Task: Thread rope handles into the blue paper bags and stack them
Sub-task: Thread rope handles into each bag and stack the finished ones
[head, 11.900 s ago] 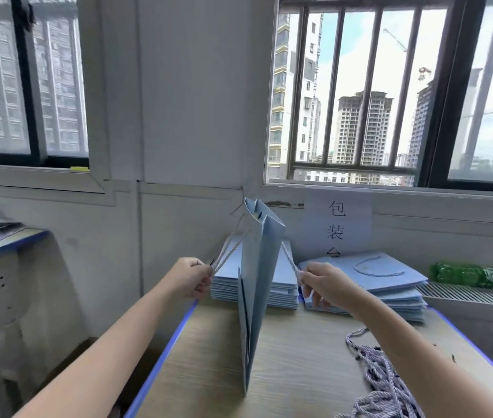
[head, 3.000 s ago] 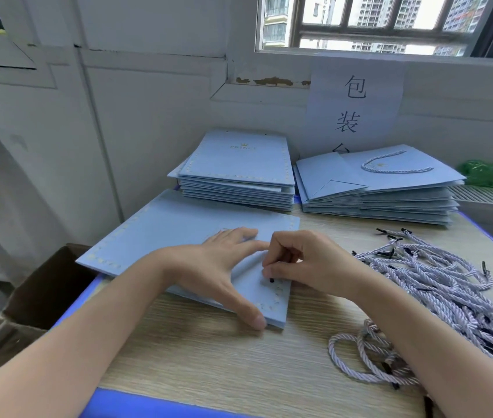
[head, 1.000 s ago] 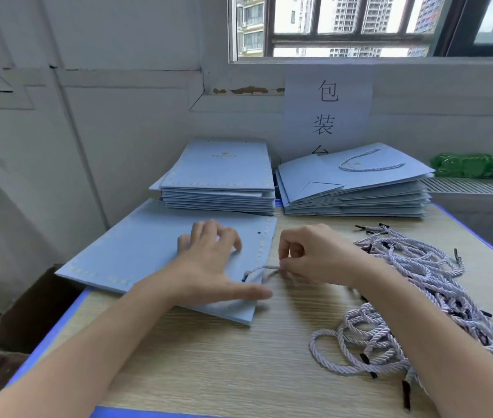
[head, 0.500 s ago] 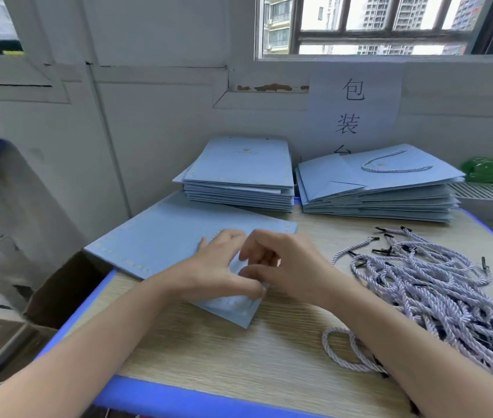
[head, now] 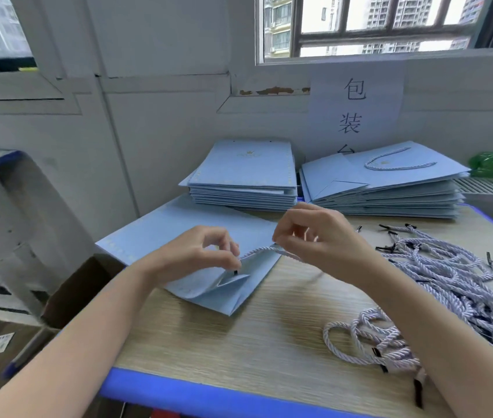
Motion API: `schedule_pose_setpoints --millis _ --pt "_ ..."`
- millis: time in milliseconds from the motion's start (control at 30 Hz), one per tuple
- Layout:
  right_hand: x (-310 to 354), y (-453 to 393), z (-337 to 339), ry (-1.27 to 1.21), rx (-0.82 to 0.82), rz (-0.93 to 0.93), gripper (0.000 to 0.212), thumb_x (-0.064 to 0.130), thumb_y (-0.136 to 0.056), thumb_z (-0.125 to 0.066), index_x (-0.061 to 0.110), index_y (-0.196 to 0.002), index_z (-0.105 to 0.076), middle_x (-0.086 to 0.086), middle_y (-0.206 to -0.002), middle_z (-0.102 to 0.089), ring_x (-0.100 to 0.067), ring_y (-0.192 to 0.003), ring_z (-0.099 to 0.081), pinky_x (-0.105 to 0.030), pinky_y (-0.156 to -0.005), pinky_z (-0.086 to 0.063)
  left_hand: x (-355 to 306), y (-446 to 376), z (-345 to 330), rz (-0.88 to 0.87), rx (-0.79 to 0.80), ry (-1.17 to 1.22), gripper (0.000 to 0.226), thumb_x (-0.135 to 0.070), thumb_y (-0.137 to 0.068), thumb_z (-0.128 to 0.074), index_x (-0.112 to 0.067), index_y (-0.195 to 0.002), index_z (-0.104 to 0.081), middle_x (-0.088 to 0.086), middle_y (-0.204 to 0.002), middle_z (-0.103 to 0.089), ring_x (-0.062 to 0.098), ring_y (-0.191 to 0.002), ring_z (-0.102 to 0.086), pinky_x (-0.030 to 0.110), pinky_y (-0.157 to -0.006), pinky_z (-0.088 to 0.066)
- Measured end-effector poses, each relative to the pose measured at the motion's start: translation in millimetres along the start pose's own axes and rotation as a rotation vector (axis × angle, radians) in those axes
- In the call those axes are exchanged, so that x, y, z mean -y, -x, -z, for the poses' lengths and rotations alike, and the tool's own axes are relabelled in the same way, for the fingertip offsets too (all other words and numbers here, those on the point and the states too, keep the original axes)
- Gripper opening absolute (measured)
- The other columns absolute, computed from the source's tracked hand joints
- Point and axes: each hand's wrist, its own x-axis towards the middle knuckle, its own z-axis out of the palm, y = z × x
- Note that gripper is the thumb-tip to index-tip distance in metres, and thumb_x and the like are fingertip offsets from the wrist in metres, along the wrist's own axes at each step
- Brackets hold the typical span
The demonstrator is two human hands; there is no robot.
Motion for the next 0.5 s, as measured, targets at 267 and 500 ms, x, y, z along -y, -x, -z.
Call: schedule_pose_setpoints --millis 267,500 --pt "14.3 2.5 -30.2 -0.003 0.288 -0.187 0.035 0.032 -0.093 -0.052 0.005 -0.076 -0.068 0.0 -0.051 -0.061 -0.007 -0.037 -0.039 -0.015 -0.043 -0.033 -2.8 0.8 -0.7 -0.045 0.002 -0.044 0.026 -0.045 -0.056 -0.064 -0.02 -0.056 -0.065 -0.012 -0.08 -0.063 0.016 -0.108 -0.06 0.044 -0.106 -0.037" --pt "21.5 1.3 -51.8 -0.257 0.189 -0.397 0.037 0.024 -0.083 -0.065 0.02 -0.046 -0.06 0.001 -0.039 -0.05 -0.009 -0.031 -0.029 -0.016 -0.037 -0.026 -0.3 -2.9 -3.0 -0.079 0.008 -0.087 0.024 -0.045 -0.054 -0.063 -0.025 -0.065 -0.058 -0.005 -0.083 -0.062 0.019 -0.093 -0.057 0.051 -0.099 -0.038"
